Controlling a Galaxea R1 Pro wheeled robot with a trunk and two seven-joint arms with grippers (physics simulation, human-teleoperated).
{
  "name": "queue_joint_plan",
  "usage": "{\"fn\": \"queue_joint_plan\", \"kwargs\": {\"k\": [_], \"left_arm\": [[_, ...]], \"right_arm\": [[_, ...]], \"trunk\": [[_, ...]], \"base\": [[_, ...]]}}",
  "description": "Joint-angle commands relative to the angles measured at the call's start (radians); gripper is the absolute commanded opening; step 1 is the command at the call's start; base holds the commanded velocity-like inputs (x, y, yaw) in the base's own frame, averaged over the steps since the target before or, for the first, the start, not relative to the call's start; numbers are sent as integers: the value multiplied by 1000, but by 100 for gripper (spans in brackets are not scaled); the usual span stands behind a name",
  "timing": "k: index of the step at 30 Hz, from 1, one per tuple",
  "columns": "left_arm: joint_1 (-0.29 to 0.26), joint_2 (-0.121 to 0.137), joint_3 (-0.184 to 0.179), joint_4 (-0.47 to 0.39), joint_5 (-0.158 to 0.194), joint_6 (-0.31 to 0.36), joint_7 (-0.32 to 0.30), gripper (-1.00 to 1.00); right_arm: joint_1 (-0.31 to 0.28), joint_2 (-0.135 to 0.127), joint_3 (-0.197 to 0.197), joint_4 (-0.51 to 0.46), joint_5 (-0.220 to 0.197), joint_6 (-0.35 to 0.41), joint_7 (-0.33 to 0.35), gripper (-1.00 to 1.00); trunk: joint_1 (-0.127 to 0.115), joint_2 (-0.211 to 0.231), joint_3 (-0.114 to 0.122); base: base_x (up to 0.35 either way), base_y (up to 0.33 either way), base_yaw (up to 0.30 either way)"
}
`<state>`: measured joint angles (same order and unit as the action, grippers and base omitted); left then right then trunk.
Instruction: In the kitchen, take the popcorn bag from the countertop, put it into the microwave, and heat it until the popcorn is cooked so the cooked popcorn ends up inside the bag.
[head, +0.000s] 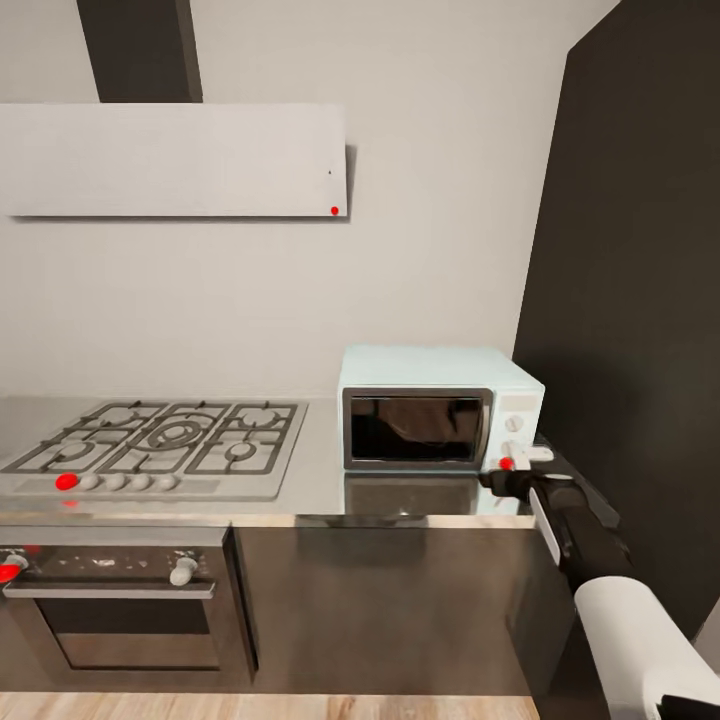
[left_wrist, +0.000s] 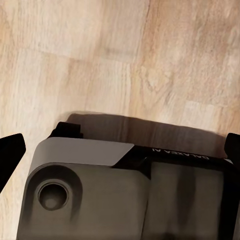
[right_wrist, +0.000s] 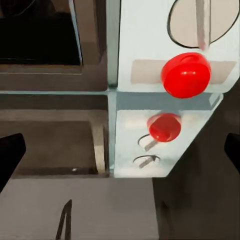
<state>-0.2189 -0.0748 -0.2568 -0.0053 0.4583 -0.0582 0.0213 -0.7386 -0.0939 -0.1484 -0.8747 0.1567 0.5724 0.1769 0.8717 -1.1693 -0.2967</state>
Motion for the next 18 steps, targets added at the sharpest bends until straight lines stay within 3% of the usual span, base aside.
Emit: {"fn": "queue_joint_plan", "kwargs": {"k": [1, 5, 18], "left_arm": [[-1, 0, -9, 1, 8, -3, 2, 100], [-1, 0, -9, 1, 9, -3, 3, 100], [-1, 1, -9, 1, 9, -3, 2, 100]], "right_arm": [[-1, -10, -2, 5, 10, -3, 28, 100], [-1, -33, -3, 12, 9, -16, 52, 100], [-1, -35, -2, 12, 12, -17, 50, 100]], "trunk": [[0, -1, -1], [0, -1, -1], [0, -1, -1]], "base": [[0, 0, 0], [0, 0, 0], [144, -121, 0]]}}
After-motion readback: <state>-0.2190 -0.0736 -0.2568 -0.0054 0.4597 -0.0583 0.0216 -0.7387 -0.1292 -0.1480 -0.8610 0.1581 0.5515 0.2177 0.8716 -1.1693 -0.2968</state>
